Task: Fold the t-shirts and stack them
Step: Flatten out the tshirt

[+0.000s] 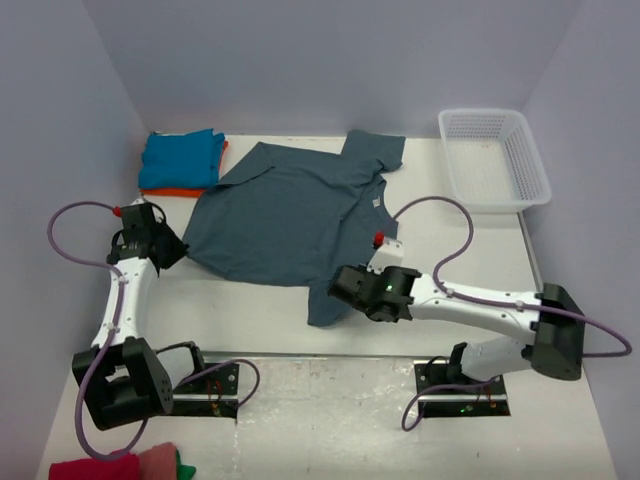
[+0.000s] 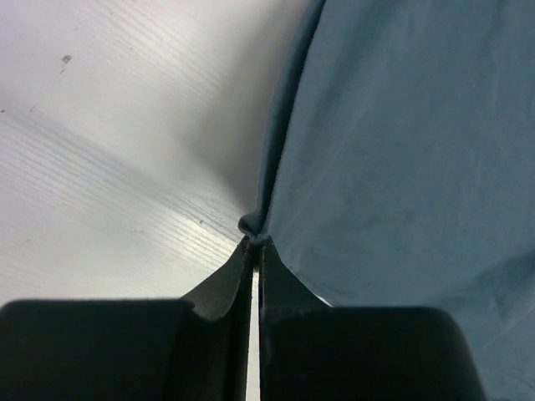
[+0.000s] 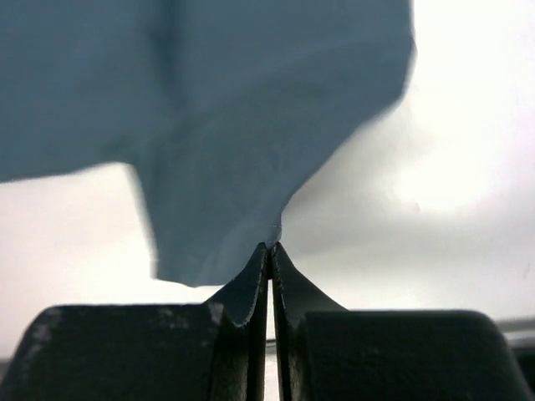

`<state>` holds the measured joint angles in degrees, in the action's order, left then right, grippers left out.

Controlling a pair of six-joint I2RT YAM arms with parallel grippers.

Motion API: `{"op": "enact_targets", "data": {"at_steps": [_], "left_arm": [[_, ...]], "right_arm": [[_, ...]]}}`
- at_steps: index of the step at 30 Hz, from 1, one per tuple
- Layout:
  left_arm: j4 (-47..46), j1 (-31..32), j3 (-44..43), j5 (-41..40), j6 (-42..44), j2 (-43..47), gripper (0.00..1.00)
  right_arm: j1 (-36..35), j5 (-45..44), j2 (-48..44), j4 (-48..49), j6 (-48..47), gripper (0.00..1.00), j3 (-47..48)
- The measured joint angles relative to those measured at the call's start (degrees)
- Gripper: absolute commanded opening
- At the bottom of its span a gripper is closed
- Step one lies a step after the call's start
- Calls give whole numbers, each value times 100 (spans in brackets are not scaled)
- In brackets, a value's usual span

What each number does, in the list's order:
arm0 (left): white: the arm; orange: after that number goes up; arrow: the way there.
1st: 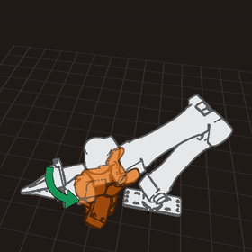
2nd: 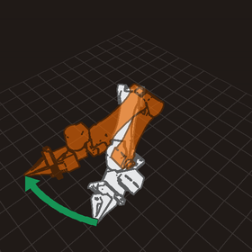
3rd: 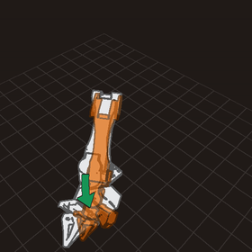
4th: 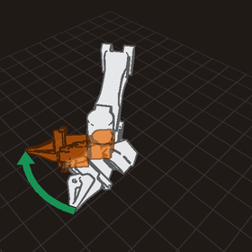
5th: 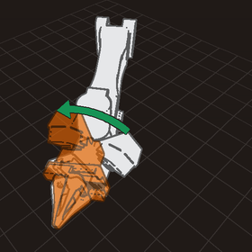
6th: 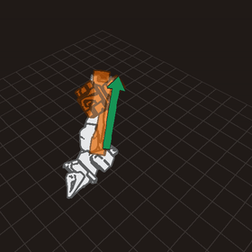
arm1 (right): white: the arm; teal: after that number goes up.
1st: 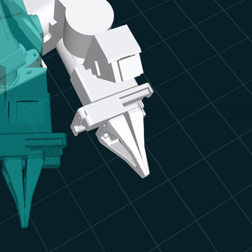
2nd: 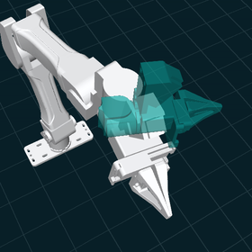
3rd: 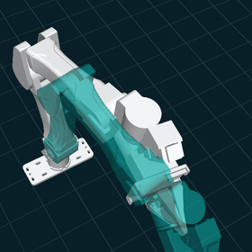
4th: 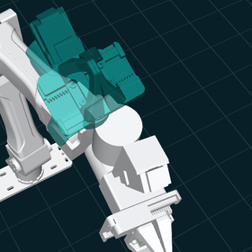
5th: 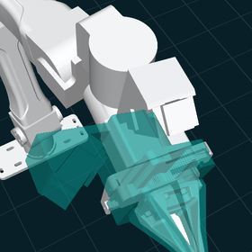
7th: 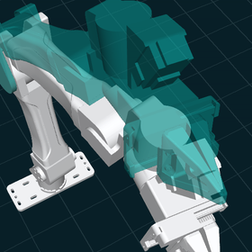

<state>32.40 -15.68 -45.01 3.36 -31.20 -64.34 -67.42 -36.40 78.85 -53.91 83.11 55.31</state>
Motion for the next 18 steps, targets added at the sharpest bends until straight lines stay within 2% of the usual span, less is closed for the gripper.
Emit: {"op": "enact_targets", "data": {"at_steps": [4,9,13,14,16,18], "left_arm": [[22,251,-26,-116,118,214,0],[153,612,-282,-391,258,570,0],[267,671,-680,-542,348,890,0],[291,671,-822,-549,374,968,0],[212,675,-1196,-468,422,1156,0],[111,678,-1419,-223,479,1174,0]], "right_arm": [[457,-173,-798,378,-1873,0,769],[1777,-286,-1379,610,-3657,0,1381],[2671,-275,-1679,831,-4898,0,1604],[3239,-210,-1766,1196,-5781,0,2022],[3399,-79,-1799,1250,-6109,0,2188],[3689,214,-1744,1338,-6610,0,2741]]}}
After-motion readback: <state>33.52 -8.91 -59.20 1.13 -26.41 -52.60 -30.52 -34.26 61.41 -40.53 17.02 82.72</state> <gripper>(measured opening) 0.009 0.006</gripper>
